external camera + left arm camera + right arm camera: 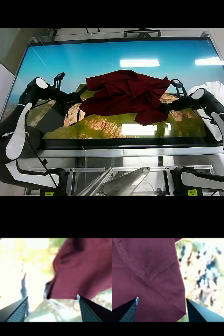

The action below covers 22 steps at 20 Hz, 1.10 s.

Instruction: Fold the shirts.

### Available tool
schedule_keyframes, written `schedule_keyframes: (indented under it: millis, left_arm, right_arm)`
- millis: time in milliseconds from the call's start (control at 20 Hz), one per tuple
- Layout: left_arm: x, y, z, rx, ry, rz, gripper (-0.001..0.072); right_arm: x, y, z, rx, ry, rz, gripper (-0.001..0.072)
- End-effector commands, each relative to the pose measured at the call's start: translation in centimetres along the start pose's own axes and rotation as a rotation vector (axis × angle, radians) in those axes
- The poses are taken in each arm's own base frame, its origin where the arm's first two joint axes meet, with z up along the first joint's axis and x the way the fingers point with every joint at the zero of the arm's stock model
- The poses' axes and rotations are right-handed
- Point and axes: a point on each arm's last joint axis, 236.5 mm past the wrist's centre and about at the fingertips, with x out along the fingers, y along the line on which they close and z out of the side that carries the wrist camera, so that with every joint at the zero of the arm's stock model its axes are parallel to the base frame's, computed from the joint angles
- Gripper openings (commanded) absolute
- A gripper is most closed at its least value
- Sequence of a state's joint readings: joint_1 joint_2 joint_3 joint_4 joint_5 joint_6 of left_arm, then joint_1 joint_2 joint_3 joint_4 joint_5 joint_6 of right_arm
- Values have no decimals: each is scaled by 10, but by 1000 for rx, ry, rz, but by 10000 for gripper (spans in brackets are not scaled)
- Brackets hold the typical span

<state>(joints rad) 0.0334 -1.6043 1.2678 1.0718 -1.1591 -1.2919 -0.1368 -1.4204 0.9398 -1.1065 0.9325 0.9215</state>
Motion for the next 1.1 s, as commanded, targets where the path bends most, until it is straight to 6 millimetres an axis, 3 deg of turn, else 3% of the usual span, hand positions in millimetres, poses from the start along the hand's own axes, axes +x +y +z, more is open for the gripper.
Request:
schedule_keyframes:
  millis: [0,250,300,350,400,550,700,800,900,1050]
  left_arm:
    - [28,-13,-1,10,24,-126,702]
    - [66,-41,-1,80,97,-181,696]
    - [71,-45,-3,93,122,-189,500]
    - [76,-50,-5,105,145,-198,158]
    - [78,-52,-4,115,153,-202,1]
    - [71,-57,2,134,150,-210,-3]
    - [60,-57,-3,134,188,-233,-2]
    - [57,-57,-9,131,213,-244,-3]
    - [56,-57,-12,132,225,-249,-2]
    - [56,-58,-12,130,226,-249,-3]
  right_arm:
    - [11,-3,-5,-1,24,5,708]
    - [12,-2,-8,-1,34,10,707]
    - [12,-3,-7,-13,32,10,707]
    - [11,-3,-6,-36,31,10,706]
    - [10,-3,-3,-49,26,8,706]
    - [0,-6,12,-76,2,-7,706]
    - [-15,-23,30,-57,-46,-34,704]
    - [-10,-33,15,11,-6,6,703]
    - [2,-23,-7,78,63,135,703]
    - [18,-3,-23,119,127,270,703]
